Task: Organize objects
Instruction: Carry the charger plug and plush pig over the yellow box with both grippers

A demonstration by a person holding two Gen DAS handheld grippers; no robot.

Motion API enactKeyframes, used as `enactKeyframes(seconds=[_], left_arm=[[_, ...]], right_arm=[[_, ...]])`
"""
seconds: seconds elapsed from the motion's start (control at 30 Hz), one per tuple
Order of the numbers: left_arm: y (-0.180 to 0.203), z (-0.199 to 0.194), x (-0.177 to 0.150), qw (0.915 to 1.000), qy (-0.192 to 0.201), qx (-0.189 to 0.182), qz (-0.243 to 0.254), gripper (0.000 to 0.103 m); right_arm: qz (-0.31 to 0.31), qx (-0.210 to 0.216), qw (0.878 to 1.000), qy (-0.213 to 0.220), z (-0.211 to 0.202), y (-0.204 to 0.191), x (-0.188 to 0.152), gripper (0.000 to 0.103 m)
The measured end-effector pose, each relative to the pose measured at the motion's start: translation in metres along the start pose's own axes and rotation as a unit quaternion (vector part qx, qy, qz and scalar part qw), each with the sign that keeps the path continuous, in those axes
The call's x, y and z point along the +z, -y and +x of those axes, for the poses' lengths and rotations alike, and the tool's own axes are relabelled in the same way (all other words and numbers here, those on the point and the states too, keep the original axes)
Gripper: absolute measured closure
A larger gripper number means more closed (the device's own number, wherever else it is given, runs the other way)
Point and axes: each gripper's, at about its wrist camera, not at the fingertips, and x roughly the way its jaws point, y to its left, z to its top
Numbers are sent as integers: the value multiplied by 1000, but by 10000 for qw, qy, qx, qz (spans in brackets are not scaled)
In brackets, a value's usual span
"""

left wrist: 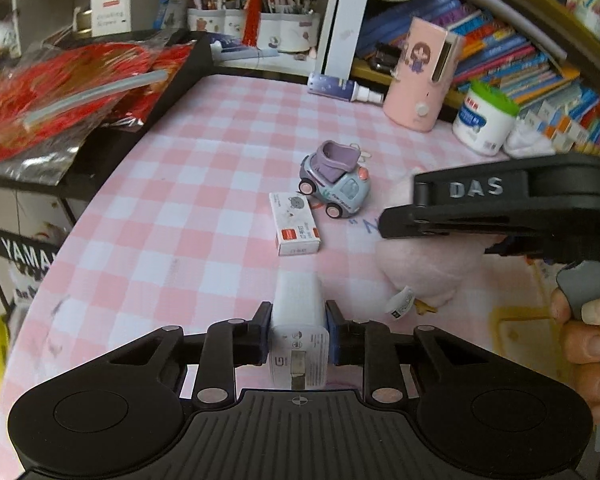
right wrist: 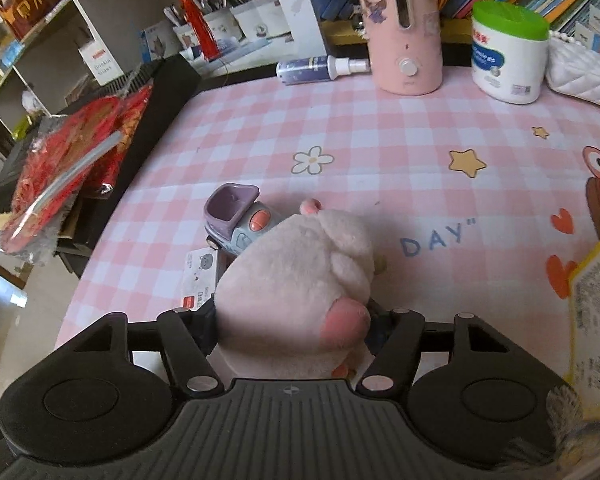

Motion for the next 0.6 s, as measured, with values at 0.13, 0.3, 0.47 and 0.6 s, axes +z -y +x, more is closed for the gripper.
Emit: enactKeyframes(seconds=[0.13,0.3,0.47,0.6], left_arm=[[-2,-17,-5,9998,73,-132,-121,78],[-5,-37,-16,9993,196,-189,-251,78],[-9,-52,-26,9988,290,-201,-342,78],[-10,-65,-33,9982,385,-251,-398,78]], right_arm=[[-146,21,9996,243,-26,0,-10,41],[-670,-121,9966,473,-54,-3,-33,41],[-874,-263,9948,459,-72,-1,-62,41],[-868,-315,9950,382,-80,-1,-79,41]])
